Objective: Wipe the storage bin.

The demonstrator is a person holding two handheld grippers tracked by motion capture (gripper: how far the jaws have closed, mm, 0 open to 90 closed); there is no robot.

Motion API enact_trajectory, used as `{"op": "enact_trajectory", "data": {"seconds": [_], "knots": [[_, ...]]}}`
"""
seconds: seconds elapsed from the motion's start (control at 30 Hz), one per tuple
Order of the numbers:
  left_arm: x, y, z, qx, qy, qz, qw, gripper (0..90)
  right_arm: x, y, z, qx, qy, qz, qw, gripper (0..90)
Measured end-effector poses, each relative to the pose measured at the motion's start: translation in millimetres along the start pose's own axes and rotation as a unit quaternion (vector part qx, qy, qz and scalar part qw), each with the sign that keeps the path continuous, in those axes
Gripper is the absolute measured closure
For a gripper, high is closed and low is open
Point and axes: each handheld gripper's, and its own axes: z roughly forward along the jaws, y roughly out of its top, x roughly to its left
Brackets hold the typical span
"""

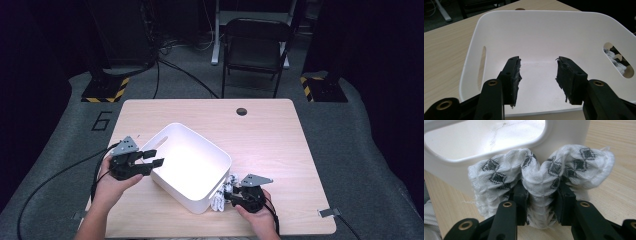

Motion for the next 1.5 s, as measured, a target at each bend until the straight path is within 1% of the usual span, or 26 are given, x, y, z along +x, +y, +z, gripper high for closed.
{"op": "enact_trajectory", "data": {"seconds": [0.17,0.23,0.27,0.3,0.43,0.47,0.5,0.57,0.63,0.73,0.83,0.87,0.9,0.93,0.97,1.0,1.03,1.13,1.2,1.23,1.3,1.33,1.37,1.4,1.47,1.5], "knots": [[10.4,-2.4,-0.7,-0.001,0.008,-0.021,0.9998,51.9,-0.4,-0.9,0.2,-0.004,-0.001,-0.001,1.0,66.6],[14.9,-2.9,-0.7,0.006,0.0,-0.032,0.9995,52.2,-0.3,-1.4,-0.2,-0.003,-0.001,0.001,1.0,66.3],[16.3,-3.5,-0.5,-0.002,-0.004,-0.037,0.9993,52.3,-0.4,-1.8,-0.6,-0.003,-0.002,0.003,1.0,66.2],[18.3,-3.6,-1.7,-0.001,-0.006,-0.037,0.9993,52.3,0.0,-2.0,-0.5,-0.004,-0.003,0.008,1.0,66.2],[22.4,-6.7,-4.3,-0.011,0.021,-0.022,0.9995,52.3,-0.3,-2.2,0.0,-0.007,0.0,0.009,0.9999,66.2],[24.4,-7.6,-4.9,-0.011,0.021,-0.02,0.9995,52.3,-0.7,-1.9,0.0,-0.005,0.001,0.008,1.0,66.2],[26.2,-9.0,-5.0,-0.012,0.021,-0.021,0.9995,52.9,-0.8,-1.7,0.2,-0.005,0.002,0.01,0.9999,66.1],[29.2,-12.0,-4.5,-0.015,0.034,-0.025,0.999,53.2,-1.4,-2.1,-0.2,-0.008,0.003,0.011,0.9999,66.0],[30.5,-14.0,-5.1,-0.026,0.035,-0.033,0.9985,54.6,-1.1,-2.9,-1.3,-0.007,0.002,0.018,0.9998,66.0],[29.9,-13.9,-6.4,-0.034,0.056,-0.023,0.9976,53.9,-1.0,-2.5,-0.8,-0.008,0.003,0.017,0.9998,66.0],[30.0,-14.0,-8.2,-0.031,0.075,-0.025,0.9964,51.2,-1.1,-2.1,-0.2,-0.008,0.004,0.018,0.9998,66.0],[30.5,-14.7,-8.3,-0.024,0.083,-0.034,0.9957,51.0,-1.6,-2.0,0.2,-0.009,0.002,0.014,0.9999,66.0],[31.7,-15.9,-7.8,-0.02,0.09,-0.037,0.9951,52.5,-1.6,-1.9,0.4,-0.01,0.003,0.014,0.9998,66.0],[32.8,-16.7,-7.5,-0.008,0.087,-0.054,0.9947,56.4,-1.4,-1.8,0.7,-0.01,0.004,0.015,0.9998,66.0],[34.1,-18.1,-6.9,-0.005,0.087,-0.062,0.9942,64.7,-0.9,-1.9,0.7,-0.009,0.004,0.02,0.9998,66.0],[35.2,-19.7,-6.0,-0.011,0.092,-0.064,0.9937,67.6,-1.0,-1.9,0.8,-0.009,0.004,0.02,0.9998,66.0],[36.9,-20.6,-5.0,-0.014,0.091,-0.065,0.9937,70.5,-1.6,-1.9,0.9,-0.01,0.005,0.015,0.9998,66.0],[37.2,-20.4,0.1,-0.012,0.096,-0.061,0.9935,68.0,-1.1,-2.3,0.7,-0.009,0.007,0.017,0.9998,66.0],[36.6,-19.6,5.0,-0.007,0.1,-0.049,0.9937,66.3,-0.9,-2.3,0.4,-0.009,0.006,0.015,0.9998,66.0],[36.0,-19.8,8.4,-0.008,0.104,-0.048,0.9934,65.0,-0.1,-2.4,-0.1,-0.009,0.007,0.021,0.9997,66.0],[35.5,-21.0,14.2,0.003,0.1,-0.038,0.9943,64.0,-0.4,-2.3,-0.3,-0.01,0.007,0.02,0.9997,66.0],[35.9,-21.9,15.6,-0.001,0.094,-0.032,0.9951,62.1,-0.6,-2.4,-0.3,-0.01,0.007,0.021,0.9997,65.9],[36.1,-22.3,16.7,-0.005,0.095,-0.028,0.995,61.3,-1.0,-2.6,-0.1,-0.012,0.009,0.021,0.9997,66.0],[36.7,-22.2,18.1,-0.006,0.098,-0.027,0.9948,61.4,-1.1,-3.1,-0.2,-0.013,0.01,0.023,0.9996,65.9],[37.5,-22.1,20.1,-0.002,0.101,-0.038,0.9942,58.5,-1.5,-3.3,-0.5,-0.013,0.011,0.022,0.9996,65.9],[38.0,-22.5,21.3,-0.005,0.101,-0.036,0.9942,56.6,-1.9,-3.3,-0.8,-0.013,0.014,0.02,0.9996,65.9]]}}
